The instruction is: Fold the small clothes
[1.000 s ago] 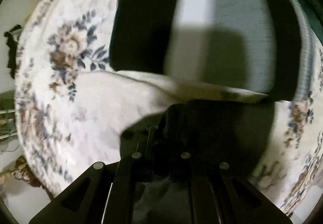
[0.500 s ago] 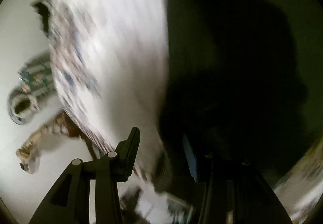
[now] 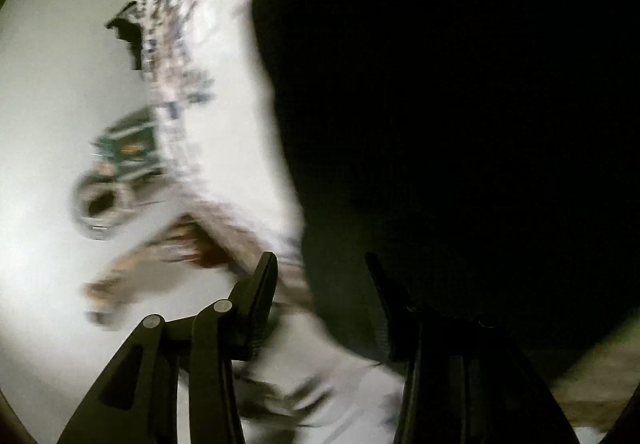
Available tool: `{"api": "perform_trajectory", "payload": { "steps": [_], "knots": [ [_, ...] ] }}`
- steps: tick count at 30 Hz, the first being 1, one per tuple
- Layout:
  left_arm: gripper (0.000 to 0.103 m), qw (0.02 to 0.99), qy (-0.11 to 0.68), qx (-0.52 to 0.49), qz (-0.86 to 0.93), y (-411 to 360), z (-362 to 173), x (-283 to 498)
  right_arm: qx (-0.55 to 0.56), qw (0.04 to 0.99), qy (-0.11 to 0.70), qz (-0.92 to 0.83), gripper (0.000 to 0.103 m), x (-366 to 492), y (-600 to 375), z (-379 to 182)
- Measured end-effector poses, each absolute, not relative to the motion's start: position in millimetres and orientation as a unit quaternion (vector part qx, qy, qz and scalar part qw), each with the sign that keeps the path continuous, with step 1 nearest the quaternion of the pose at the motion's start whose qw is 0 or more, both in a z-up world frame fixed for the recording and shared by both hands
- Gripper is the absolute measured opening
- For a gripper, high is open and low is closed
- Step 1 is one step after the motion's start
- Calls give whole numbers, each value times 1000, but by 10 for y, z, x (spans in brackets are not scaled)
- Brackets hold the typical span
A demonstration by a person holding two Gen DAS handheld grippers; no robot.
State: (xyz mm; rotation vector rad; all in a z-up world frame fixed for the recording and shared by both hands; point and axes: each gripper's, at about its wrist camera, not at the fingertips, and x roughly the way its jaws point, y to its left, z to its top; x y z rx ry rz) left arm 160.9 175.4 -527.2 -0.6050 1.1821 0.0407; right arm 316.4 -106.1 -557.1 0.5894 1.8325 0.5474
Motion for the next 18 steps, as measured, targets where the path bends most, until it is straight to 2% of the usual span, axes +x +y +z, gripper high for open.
{"api": "perform_trajectory", "payload": {
  "steps": [3,6,9,11,14,15,16,17,18],
  "knots": [
    [59,777,587,-229,5,1530,-5422,1677,214,564,777,179,46,2913,-1670,-5516],
    [57,784,594,-182,-7,1379,-5492,1598,235,544,795,129,47,2367,-2236,-5703],
    [14,791,591,-155,-12,1300,-5447,1516,282,503,811,103,48,1856,-2488,-5981],
    [9,796,586,-153,-12,1284,-5396,1481,322,477,811,106,48,1535,-2501,-6194],
    [8,798,578,-172,-13,1244,-5310,1430,372,465,793,133,49,1255,-2389,-6336],
    [7,798,576,-179,-15,1264,-5274,1386,365,477,789,132,45,1215,-2356,-6340],
    [7,796,575,-187,-18,1312,-5275,1381,357,499,778,132,18,1174,-2345,-6298],
    [7,792,575,-202,-22,1328,-5220,1329,348,505,778,134,10,1143,-2345,-6265],
    [5,789,574,-219,-25,1338,-5174,1271,345,509,777,131,10,1120,-2378,-6220]
  ]
}}
